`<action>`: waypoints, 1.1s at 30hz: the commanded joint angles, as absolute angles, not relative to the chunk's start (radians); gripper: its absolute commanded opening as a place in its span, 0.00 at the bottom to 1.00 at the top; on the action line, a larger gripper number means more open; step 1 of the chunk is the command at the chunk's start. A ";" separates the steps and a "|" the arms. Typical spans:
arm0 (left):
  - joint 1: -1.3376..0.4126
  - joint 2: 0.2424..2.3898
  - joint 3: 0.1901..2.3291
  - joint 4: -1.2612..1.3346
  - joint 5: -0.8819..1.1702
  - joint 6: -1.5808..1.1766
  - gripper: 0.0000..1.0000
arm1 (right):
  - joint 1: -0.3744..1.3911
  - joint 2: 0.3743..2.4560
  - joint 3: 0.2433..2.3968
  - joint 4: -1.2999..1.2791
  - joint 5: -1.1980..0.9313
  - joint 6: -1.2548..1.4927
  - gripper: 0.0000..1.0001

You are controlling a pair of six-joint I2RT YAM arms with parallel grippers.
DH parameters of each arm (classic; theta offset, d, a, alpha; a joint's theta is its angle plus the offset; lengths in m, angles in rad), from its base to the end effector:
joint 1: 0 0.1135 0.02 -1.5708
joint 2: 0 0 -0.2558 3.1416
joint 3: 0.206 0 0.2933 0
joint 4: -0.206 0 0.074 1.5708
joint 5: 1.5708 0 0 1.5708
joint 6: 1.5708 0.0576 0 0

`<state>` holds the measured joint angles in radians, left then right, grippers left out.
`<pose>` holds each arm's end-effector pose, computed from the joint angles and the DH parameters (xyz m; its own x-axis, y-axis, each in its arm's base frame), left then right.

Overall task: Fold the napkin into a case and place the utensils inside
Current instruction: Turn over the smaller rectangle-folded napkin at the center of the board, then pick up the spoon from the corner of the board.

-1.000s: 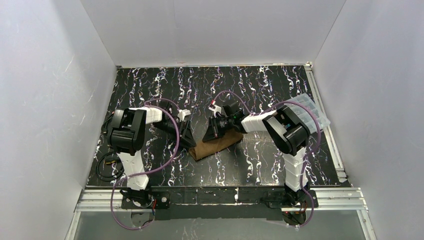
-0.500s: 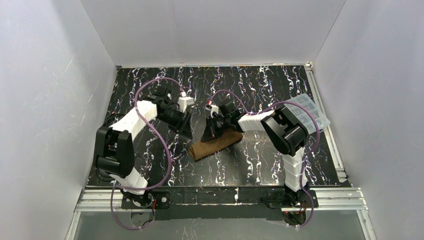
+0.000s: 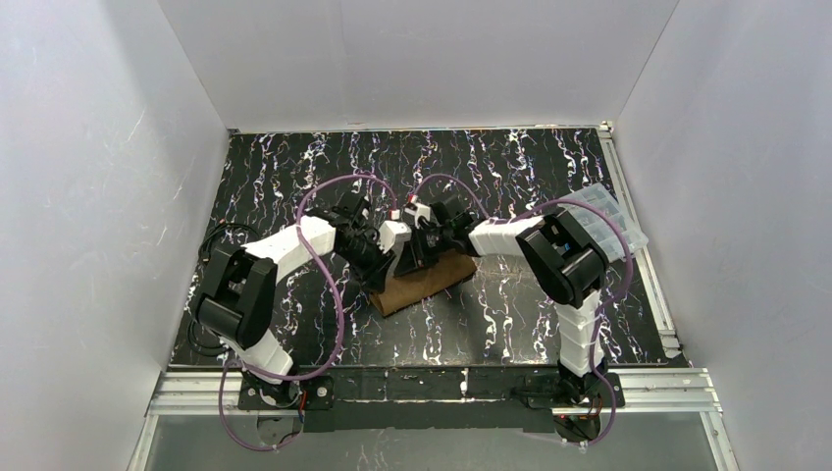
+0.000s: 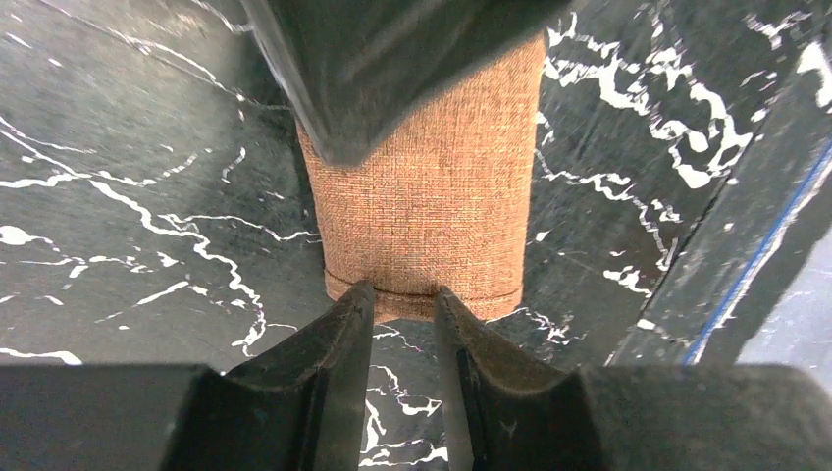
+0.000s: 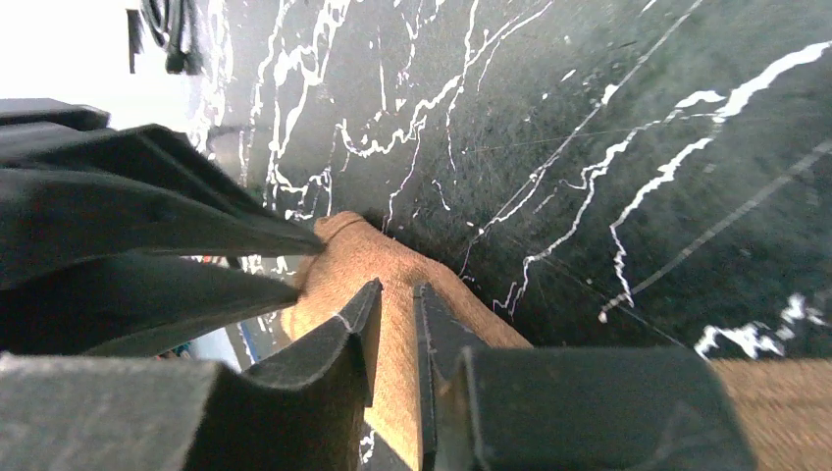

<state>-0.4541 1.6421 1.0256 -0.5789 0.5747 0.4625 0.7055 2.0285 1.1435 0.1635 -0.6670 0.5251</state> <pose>0.3026 -0.1826 0.1378 -0.5040 0.6628 -0.5538 0.8628 0.4147 -0.2890 0.3201 0.3194 0.0800 -0.8677 -0.2217 -0.4448 -0.4947 0.4717 0.7299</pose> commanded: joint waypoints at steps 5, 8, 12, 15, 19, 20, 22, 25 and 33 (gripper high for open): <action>-0.520 1.629 0.921 -0.531 0.444 0.557 0.26 | 0.563 1.846 1.165 0.104 -0.745 0.522 0.36; -0.538 1.623 0.895 -0.515 0.402 0.583 0.26 | 0.490 1.775 1.163 0.032 -0.752 0.479 0.41; -0.564 1.611 0.870 -0.506 0.349 0.613 0.24 | 0.366 1.709 1.116 -0.061 -0.733 0.395 0.40; -0.573 1.605 0.855 -0.502 0.324 0.637 0.23 | 0.321 1.686 1.077 -0.122 -0.711 0.332 0.41; -0.583 1.591 0.829 -0.489 0.303 0.667 0.21 | 0.320 1.703 1.040 -0.167 -0.687 0.278 0.44; -0.586 1.588 0.824 -0.483 0.293 0.675 0.20 | 0.321 1.710 1.030 -0.164 -0.687 0.274 0.43; -0.593 1.578 0.808 -0.471 0.277 0.695 0.18 | 0.323 1.720 1.013 -0.144 -0.693 0.281 0.41; -0.605 1.566 0.781 -0.448 0.254 0.733 0.16 | 0.333 1.740 1.007 -0.104 -0.700 0.303 0.32; -0.640 1.552 0.749 -0.424 0.201 0.832 0.08 | 0.370 1.824 1.096 -0.108 -0.634 0.309 0.21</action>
<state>-0.6308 1.5200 0.8040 -0.3939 0.2779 0.7540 0.3580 1.8072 1.0225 -0.1223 -0.6682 0.3119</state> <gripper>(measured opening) 0.099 0.190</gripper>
